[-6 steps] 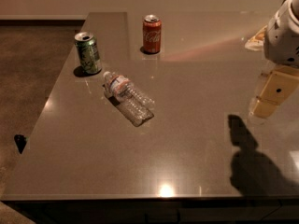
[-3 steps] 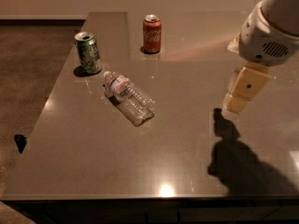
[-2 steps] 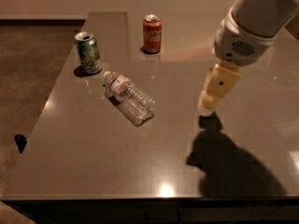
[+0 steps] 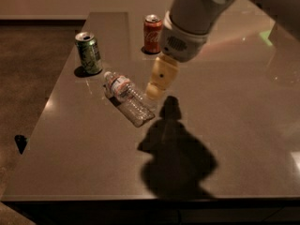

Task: Pick water bottle

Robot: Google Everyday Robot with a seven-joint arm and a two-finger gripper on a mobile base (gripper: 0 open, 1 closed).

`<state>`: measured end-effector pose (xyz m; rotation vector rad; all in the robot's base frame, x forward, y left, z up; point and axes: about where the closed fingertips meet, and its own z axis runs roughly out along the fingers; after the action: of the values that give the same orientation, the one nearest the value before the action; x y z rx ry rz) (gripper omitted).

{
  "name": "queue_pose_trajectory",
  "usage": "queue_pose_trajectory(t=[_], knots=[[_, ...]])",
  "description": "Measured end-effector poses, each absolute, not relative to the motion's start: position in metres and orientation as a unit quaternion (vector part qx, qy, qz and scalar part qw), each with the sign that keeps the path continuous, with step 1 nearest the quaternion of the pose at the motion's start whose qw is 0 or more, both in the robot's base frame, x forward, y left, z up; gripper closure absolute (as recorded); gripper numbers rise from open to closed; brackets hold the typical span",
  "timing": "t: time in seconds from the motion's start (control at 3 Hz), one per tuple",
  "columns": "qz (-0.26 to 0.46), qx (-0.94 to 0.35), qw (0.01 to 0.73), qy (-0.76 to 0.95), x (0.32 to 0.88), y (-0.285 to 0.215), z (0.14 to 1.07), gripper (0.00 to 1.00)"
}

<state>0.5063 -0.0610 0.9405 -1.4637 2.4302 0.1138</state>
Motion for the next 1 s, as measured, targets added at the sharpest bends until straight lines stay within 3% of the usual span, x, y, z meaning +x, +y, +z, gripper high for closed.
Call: queue_pose_trajectory(t=[1.0], knots=[[0.010,-0.513,0.091,0.854,0.547,0.028,0.883,0.00]])
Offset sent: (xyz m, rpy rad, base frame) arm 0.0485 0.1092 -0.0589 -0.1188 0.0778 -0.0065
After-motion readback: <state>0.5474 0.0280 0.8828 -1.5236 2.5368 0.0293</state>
